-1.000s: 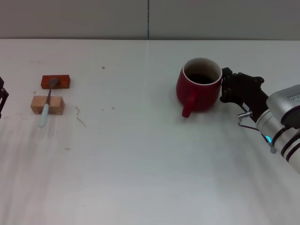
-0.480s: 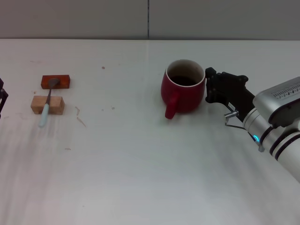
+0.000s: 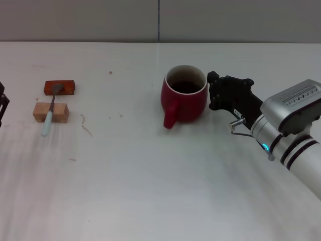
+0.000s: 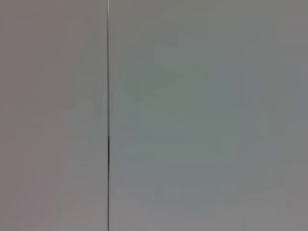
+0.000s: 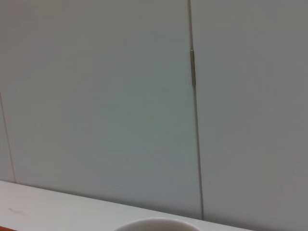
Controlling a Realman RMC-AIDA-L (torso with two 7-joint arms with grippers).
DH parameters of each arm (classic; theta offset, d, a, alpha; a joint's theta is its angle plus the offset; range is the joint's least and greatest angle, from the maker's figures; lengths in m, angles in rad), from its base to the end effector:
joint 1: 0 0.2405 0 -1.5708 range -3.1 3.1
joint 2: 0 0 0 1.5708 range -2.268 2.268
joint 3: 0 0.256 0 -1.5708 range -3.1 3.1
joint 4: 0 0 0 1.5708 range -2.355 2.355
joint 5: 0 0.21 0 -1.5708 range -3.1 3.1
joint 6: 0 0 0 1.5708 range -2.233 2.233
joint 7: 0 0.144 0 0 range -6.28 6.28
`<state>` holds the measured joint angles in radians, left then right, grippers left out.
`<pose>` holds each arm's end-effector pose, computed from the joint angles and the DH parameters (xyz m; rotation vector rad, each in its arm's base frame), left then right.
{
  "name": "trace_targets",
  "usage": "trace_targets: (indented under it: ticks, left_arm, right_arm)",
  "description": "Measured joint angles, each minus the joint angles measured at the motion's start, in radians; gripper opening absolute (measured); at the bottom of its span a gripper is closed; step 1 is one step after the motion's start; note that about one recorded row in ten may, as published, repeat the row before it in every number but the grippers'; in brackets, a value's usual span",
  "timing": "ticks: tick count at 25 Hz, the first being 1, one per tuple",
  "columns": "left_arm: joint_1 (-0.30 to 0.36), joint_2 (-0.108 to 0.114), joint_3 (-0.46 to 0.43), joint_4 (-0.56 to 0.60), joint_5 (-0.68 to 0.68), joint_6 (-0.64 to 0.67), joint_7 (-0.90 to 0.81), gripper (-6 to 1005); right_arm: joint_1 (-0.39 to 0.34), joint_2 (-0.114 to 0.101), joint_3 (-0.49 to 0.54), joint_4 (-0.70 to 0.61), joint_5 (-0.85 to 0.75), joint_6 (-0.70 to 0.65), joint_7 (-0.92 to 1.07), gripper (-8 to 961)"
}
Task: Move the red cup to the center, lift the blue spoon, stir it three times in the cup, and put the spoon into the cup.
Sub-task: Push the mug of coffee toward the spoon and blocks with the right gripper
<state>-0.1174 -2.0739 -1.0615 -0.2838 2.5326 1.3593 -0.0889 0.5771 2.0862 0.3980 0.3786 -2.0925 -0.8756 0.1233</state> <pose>-0.3645 0.2391 0.0070 -1.4427 -0.4909 -0.6839 0.2472 0.3418 -0.1124 -2.0549 0.5988 0.6891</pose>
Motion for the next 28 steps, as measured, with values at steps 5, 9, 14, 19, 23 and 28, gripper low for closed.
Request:
trace_targets:
  ticks: [5,9,14,19,23,28]
  left_arm:
    - [-0.003,0.000,0.000,0.000,0.000,-0.001,0.000,825]
    - [-0.005,0.000,0.000,0.000,0.000,-0.002,0.000,825]
    - [-0.006,0.000,0.000,0.000,0.000,-0.004,0.000,825]
    - [-0.005,0.000,0.000,0.002,0.000,-0.005,0.000,825]
    - [-0.004,0.000,0.000,0.002,0.000,-0.005,0.000,825]
    - [0.001,0.000,0.000,0.004,0.000,-0.003,0.000,825]
  right_arm:
    - [0.008,0.000,-0.020,0.006,0.000,0.002,0.001,39]
    - [0.016,0.000,-0.029,0.012,0.000,0.013,0.001,41]
    - [0.028,0.001,-0.040,0.013,0.000,0.030,0.001,43]
    - [0.041,0.000,-0.063,0.011,0.000,0.031,0.001,45]
    - [0.037,0.000,-0.064,0.007,0.000,0.021,-0.002,47]
    - [-0.013,-0.001,-0.056,-0.021,0.004,-0.051,-0.008,49]
